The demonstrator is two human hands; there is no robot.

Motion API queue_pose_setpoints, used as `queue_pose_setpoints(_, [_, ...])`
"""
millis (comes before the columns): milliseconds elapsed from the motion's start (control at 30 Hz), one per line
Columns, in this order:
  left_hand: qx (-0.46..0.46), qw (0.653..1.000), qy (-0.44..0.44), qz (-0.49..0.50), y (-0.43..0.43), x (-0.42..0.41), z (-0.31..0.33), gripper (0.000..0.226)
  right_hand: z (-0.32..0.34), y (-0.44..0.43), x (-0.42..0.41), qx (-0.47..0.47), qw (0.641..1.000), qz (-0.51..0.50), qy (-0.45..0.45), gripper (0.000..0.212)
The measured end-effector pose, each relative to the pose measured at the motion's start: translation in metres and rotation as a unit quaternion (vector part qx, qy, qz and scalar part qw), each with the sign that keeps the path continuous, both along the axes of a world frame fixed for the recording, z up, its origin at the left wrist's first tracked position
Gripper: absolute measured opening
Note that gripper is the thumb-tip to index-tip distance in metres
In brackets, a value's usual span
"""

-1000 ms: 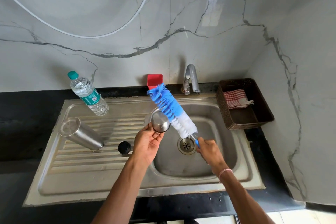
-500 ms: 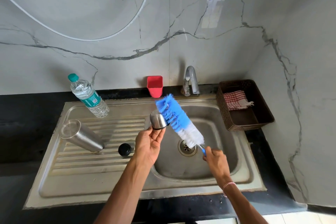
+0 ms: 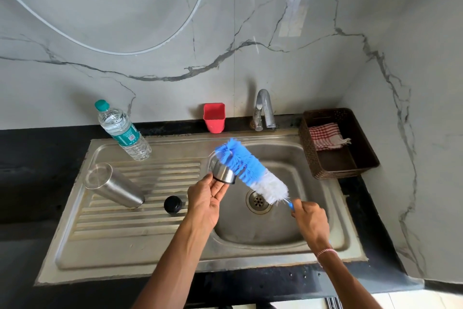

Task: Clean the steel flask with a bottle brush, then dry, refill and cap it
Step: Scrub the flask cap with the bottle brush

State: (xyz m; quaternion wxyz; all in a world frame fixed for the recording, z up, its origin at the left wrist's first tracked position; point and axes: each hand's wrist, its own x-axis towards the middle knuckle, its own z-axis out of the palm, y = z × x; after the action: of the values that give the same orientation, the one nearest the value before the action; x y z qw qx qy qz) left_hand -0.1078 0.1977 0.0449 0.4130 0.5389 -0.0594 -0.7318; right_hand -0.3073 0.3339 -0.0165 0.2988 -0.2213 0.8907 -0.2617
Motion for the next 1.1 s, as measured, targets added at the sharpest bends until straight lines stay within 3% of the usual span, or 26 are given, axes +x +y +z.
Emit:
queue_pose_setpoints(200, [-0.07,0.991,-0.09,-0.074,0.008,-0.007,0.001,0.021,0.012,-0.025,0.007,-0.002,0.998,0.054,0.044,0.042])
queue_pose_setpoints(333, [-0.095,0.985,-0.131,-0.052,0.001,0.012,-0.003,0.027,0.005,0.0,-0.016,0.036,0.997,0.065,-0.012,0.042])
queue_pose_setpoints(567, [-0.1,0.987,-0.106,-0.064,0.012,0.002,-0.016,0.027,0.013,-0.026,-0.007,0.006,0.997,0.072,-0.012,0.043])
queue_pose_setpoints(800, [-0.057,0.995,-0.078,0.006,-0.003,0.015,-0.011,0.027,0.004,0.006,-0.02,0.04,0.998,0.055,-0.016,0.042])
queue_pose_setpoints(1000, [-0.073,0.992,-0.099,-0.041,0.008,-0.003,-0.02,0.027,0.021,-0.024,0.004,0.029,0.996,0.079,0.03,0.044])
queue_pose_setpoints(1100, [-0.055,0.993,-0.098,-0.019,0.005,0.001,-0.019,0.025,0.014,-0.014,-0.003,0.039,0.997,0.065,0.028,0.043])
